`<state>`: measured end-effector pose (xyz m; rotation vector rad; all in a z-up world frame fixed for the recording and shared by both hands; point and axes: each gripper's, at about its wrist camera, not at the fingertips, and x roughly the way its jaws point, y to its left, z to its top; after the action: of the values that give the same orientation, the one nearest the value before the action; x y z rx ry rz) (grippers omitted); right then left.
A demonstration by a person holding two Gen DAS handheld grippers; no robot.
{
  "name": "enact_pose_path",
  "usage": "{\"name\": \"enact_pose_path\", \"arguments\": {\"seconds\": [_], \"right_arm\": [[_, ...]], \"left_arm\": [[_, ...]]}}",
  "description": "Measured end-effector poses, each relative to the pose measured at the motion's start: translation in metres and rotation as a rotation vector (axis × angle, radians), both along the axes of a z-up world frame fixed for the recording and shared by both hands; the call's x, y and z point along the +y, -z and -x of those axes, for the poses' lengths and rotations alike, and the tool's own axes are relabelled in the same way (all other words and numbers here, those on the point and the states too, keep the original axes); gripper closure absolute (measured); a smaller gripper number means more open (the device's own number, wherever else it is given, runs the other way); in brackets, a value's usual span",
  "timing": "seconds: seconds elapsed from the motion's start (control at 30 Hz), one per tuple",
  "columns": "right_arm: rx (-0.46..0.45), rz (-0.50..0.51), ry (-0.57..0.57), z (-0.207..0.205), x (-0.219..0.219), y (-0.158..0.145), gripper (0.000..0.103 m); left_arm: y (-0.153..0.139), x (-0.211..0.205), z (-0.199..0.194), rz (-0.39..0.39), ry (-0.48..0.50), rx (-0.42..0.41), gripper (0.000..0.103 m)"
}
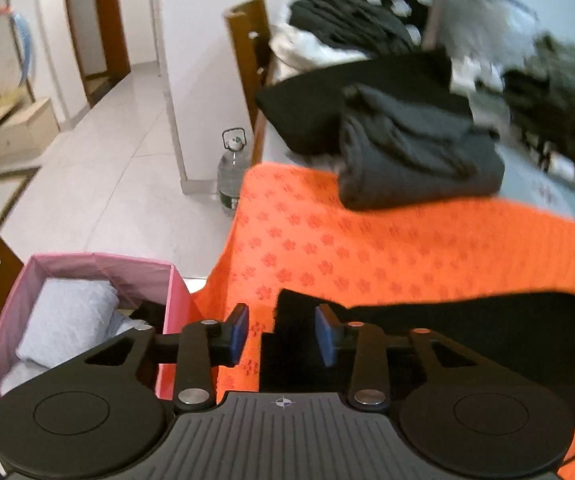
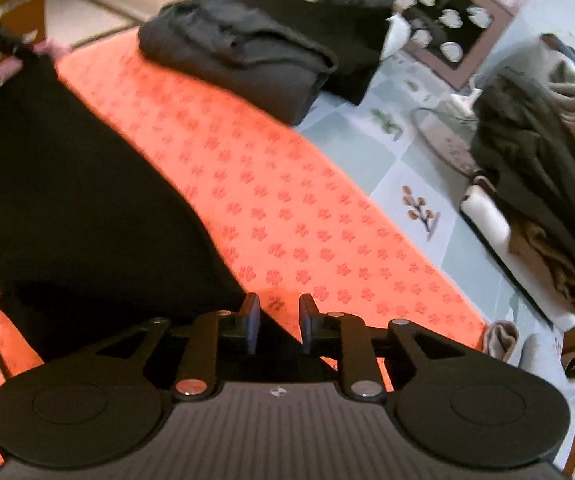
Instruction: Fold clothes
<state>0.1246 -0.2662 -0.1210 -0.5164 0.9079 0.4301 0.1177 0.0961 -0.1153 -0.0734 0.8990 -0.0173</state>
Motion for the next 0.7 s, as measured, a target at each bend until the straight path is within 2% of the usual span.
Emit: {"name": "enact_pose_path", "arguments": {"seconds": [0.17, 0.3, 0.43, 0.53, 0.57, 0.67, 0.7], "right_arm": [[0.035, -0.146, 0.071, 0.014, -0.009, -0.026, 0.073], [0.137, -0.28, 0.107, 0.028, -0.007, -0.029, 0.072], [0.219, -0.398, 0.129, 0.039, 0.002, -0.021, 0.072], [0.279, -0.466, 0.128, 0.044, 0.01, -0.012, 0.071], [0.314, -0.484, 0.122, 0.044, 0.012, -0.008, 0.07], [0.414, -0.544, 0.102, 0.044, 0.018, 0.002, 0.055], [0.44, -0.566, 0.096, 0.046, 0.019, 0.005, 0.043]], "left_arm": [[-0.001, 0.023, 0.018, 0.134, -0.012, 0.018, 0.062], [0.01, 0.029, 0.028, 0.213, -0.001, 0.062, 0.062], [0.019, 0.027, 0.031, 0.209, -0.024, 0.083, 0.065], [0.025, 0.023, 0.03, 0.171, -0.022, 0.104, 0.067], [0.027, 0.022, 0.03, 0.16, -0.02, 0.106, 0.067], [0.028, 0.022, 0.031, 0.152, -0.02, 0.098, 0.066], [0.028, 0.022, 0.031, 0.152, -0.022, 0.097, 0.066]]}}
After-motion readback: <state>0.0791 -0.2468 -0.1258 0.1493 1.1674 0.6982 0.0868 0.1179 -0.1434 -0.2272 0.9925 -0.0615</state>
